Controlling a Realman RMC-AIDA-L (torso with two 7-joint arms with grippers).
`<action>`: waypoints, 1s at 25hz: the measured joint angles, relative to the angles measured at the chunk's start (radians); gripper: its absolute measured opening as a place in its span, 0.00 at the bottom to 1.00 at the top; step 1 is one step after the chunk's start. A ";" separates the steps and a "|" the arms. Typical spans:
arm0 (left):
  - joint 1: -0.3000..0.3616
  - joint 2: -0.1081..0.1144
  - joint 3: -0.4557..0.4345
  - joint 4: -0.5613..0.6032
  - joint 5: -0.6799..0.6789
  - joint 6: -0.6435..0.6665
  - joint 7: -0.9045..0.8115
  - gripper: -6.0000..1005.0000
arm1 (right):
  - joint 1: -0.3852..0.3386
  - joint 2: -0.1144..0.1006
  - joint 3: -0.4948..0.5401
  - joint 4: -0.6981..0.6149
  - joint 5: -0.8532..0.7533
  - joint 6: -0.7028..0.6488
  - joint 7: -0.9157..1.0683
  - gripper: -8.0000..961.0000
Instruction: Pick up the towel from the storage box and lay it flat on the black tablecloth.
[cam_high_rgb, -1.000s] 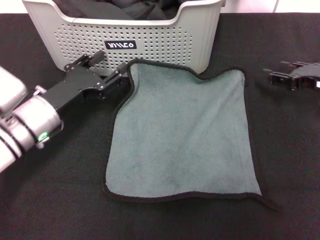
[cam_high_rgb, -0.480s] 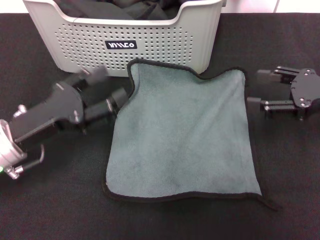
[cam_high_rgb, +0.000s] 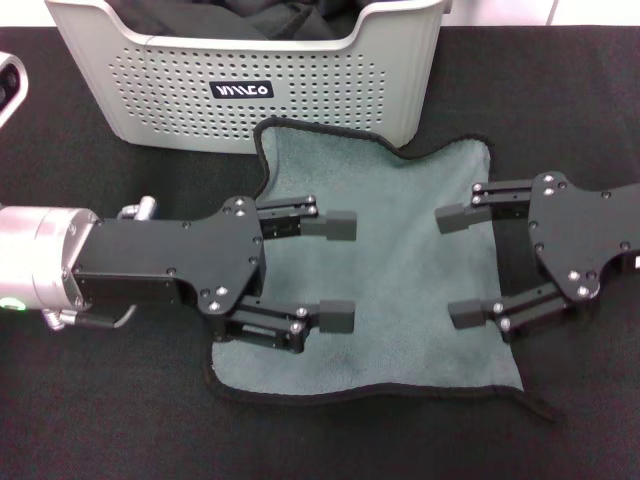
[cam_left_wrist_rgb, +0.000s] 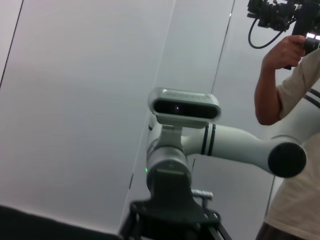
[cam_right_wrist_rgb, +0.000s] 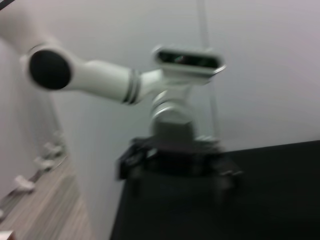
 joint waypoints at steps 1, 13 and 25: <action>-0.001 -0.002 0.000 0.005 -0.009 0.001 0.000 0.88 | -0.007 0.001 -0.009 -0.020 0.000 0.000 0.002 0.91; -0.007 -0.016 0.000 0.150 -0.142 0.004 -0.028 0.88 | -0.025 0.005 0.066 -0.160 0.008 0.000 0.022 0.91; 0.002 -0.024 -0.001 0.185 -0.146 0.004 -0.024 0.88 | -0.001 0.004 0.084 -0.168 0.037 -0.008 -0.006 0.91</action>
